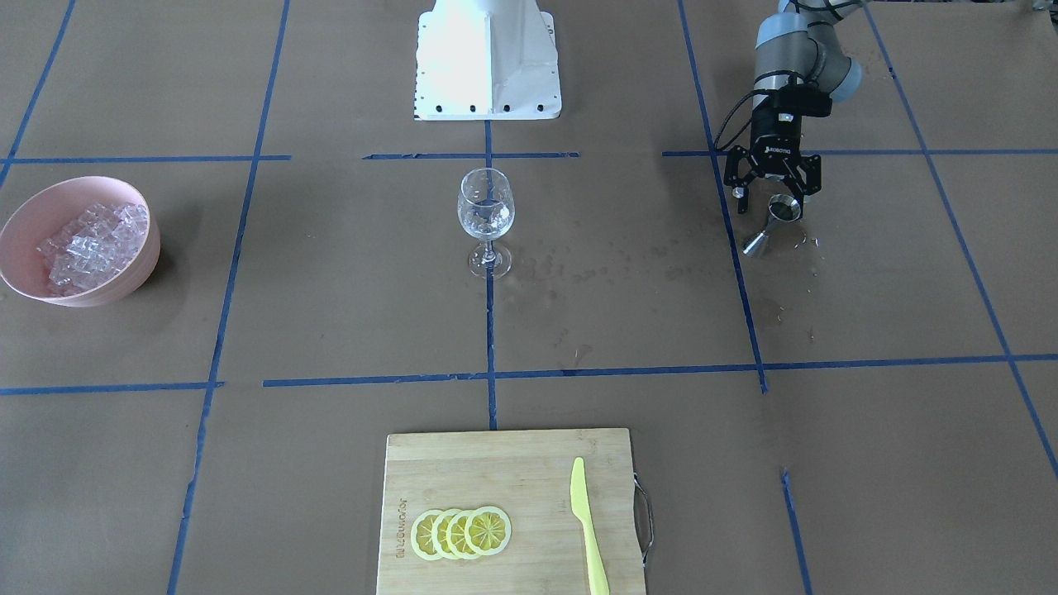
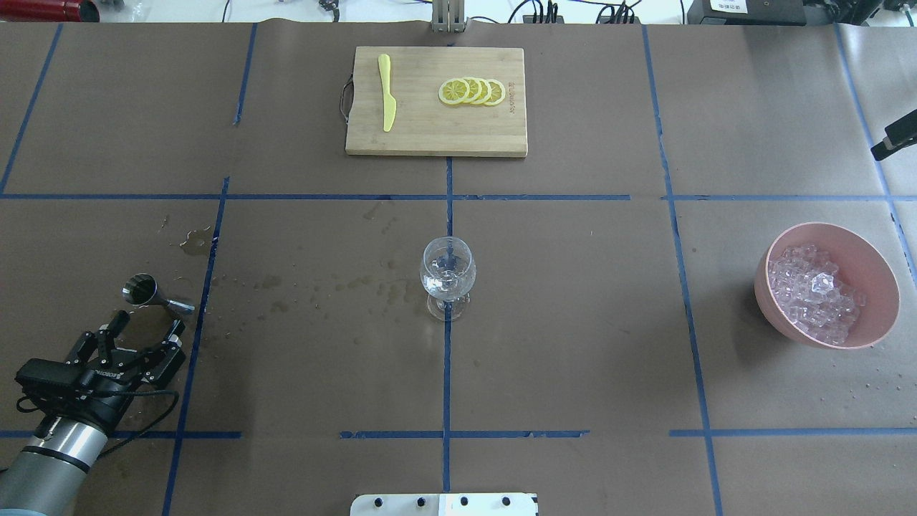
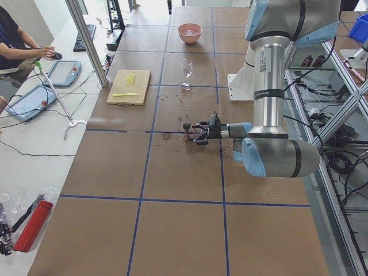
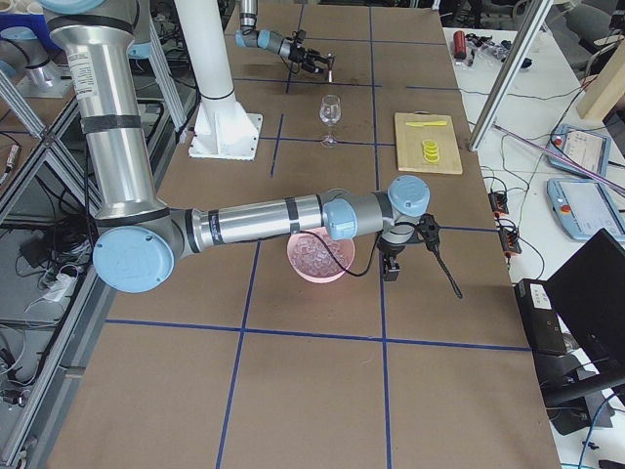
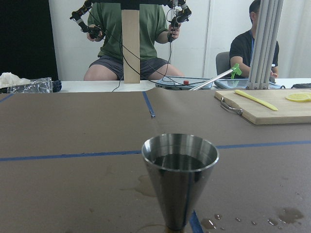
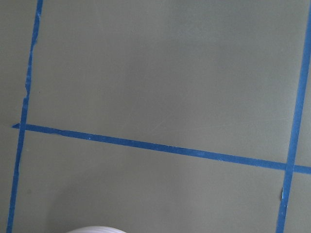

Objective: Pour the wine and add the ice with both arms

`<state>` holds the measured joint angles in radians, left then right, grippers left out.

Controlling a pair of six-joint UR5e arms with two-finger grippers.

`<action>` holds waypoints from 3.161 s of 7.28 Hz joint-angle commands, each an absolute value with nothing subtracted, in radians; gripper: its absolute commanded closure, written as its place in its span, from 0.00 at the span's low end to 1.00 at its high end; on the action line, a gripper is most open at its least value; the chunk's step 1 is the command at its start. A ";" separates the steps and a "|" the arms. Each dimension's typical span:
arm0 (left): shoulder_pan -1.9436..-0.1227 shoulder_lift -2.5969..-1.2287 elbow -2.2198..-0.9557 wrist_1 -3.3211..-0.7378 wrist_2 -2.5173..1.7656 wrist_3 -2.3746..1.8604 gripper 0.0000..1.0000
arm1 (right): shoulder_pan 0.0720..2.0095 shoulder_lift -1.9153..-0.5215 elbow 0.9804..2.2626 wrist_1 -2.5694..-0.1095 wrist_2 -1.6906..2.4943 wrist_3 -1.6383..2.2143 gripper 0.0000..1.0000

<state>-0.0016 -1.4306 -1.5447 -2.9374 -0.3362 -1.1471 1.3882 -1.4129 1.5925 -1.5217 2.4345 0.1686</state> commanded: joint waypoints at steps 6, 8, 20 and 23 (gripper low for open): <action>-0.044 -1.465 -1.493 -2.930 -0.330 -1.135 0.14 | 1.388 -1.420 1.600 -1.522 2.431 0.170 0.00; -0.060 -1.477 -1.476 -2.928 -0.343 -1.135 0.15 | 1.387 -1.422 1.597 -1.522 2.431 0.169 0.00; -0.095 -1.532 -1.585 -2.968 -0.354 -0.990 1.00 | 1.387 -1.420 1.601 -1.522 2.431 0.172 0.00; -0.118 -1.774 -1.690 -2.961 -0.399 -0.686 1.00 | 1.387 -1.422 1.626 -1.522 2.433 0.172 0.00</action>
